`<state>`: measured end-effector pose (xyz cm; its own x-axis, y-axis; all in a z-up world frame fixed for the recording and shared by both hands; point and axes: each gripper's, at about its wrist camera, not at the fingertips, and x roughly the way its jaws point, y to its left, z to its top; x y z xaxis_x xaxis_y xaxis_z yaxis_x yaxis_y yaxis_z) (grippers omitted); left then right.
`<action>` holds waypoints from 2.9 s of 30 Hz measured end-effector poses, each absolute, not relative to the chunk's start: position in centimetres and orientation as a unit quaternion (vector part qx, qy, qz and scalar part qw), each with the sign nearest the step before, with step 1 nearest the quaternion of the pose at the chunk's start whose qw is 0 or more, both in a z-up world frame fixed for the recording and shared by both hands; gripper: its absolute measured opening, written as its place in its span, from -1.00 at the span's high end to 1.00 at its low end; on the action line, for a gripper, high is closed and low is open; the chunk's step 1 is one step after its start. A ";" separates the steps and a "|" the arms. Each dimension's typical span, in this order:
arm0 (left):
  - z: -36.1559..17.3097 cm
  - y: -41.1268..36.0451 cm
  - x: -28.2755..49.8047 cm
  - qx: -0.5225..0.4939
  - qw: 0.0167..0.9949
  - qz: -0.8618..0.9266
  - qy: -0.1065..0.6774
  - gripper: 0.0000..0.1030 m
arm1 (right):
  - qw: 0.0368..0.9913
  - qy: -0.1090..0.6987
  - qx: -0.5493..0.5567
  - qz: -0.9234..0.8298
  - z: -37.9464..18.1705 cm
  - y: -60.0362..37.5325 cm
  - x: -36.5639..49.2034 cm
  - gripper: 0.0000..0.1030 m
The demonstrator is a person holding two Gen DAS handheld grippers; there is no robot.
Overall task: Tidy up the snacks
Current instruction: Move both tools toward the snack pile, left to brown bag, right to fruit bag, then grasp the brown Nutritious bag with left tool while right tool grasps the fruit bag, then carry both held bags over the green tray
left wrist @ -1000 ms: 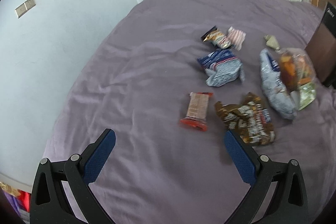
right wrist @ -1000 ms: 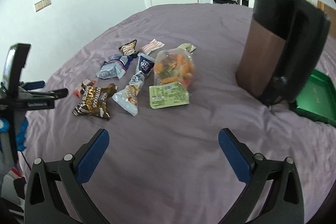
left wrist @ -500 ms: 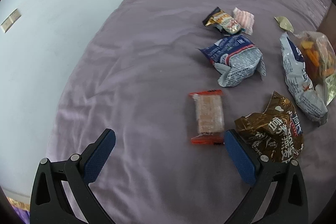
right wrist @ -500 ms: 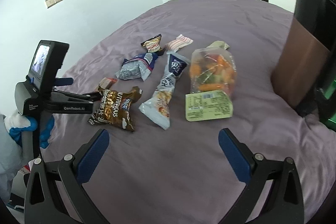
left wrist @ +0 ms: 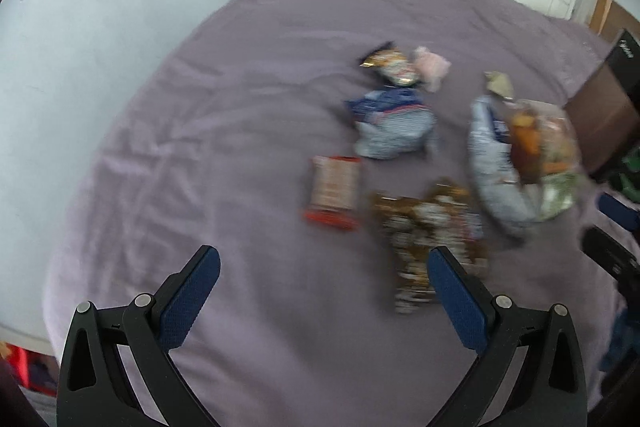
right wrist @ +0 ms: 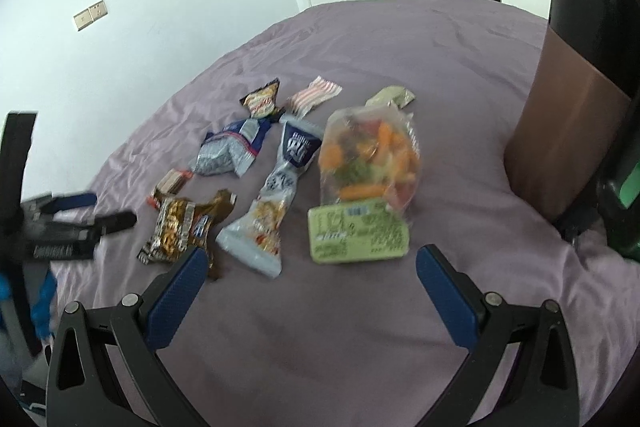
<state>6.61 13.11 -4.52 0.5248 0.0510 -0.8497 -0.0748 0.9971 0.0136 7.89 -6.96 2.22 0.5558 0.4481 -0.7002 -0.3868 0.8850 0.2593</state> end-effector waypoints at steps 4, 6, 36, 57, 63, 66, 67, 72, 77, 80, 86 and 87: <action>-5.8 10.0 7.6 -0.017 0.866 0.028 0.500 -0.98 | 0.887 0.400 0.036 0.230 2.8 -7.2 9.6 -1.00; -6.3 8.9 8.2 -0.015 0.863 0.032 0.504 -0.98 | 0.888 0.398 0.034 0.228 2.8 -7.4 10.4 -1.00; -11.7 7.6 13.0 -0.056 0.826 0.127 0.546 -0.98 | 0.829 0.507 0.059 0.229 -3.8 -6.4 20.1 -1.00; -8.9 7.9 17.5 -0.057 0.788 0.111 0.603 -0.21 | 0.803 0.545 0.084 0.226 -2.7 -6.2 20.7 -0.81; -8.0 8.6 17.8 -0.074 0.793 0.107 0.596 0.02 | 0.808 0.539 0.072 0.225 -2.3 -6.5 20.3 -0.70; -8.1 10.2 17.5 -0.087 0.794 0.104 0.593 0.16 | 0.810 0.539 0.074 0.218 -1.9 -6.9 20.1 -0.67; -8.0 10.5 17.3 -0.090 0.795 0.100 0.591 0.18 | 0.811 0.539 0.069 0.216 -1.7 -6.9 20.0 -0.66; -6.4 11.8 17.1 -0.091 0.802 0.085 0.584 0.23 | 0.815 0.534 0.051 0.218 -0.3 -7.8 19.2 -0.58; -4.0 11.9 16.6 -0.084 0.809 0.067 0.578 0.24 | 0.819 0.529 0.040 0.219 1.5 -8.8 18.4 -0.52; -1.6 12.5 14.9 -0.069 0.811 0.063 0.578 0.24 | 0.813 0.532 0.039 0.232 2.7 -9.3 17.5 -0.52; 3.7 12.2 14.6 -0.017 0.829 0.043 0.557 0.24 | 0.803 0.542 0.038 0.245 5.7 -10.3 15.3 -0.52; 4.6 11.6 14.6 -0.009 0.832 0.037 0.554 0.24 | 0.802 0.543 0.038 0.246 6.2 -10.5 14.8 -0.52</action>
<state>14.55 11.61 4.60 0.3845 0.0515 -0.9217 -0.0705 0.9972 0.0263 14.76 -10.45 6.24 0.2886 0.4351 -0.8528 -0.3530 0.8764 0.3277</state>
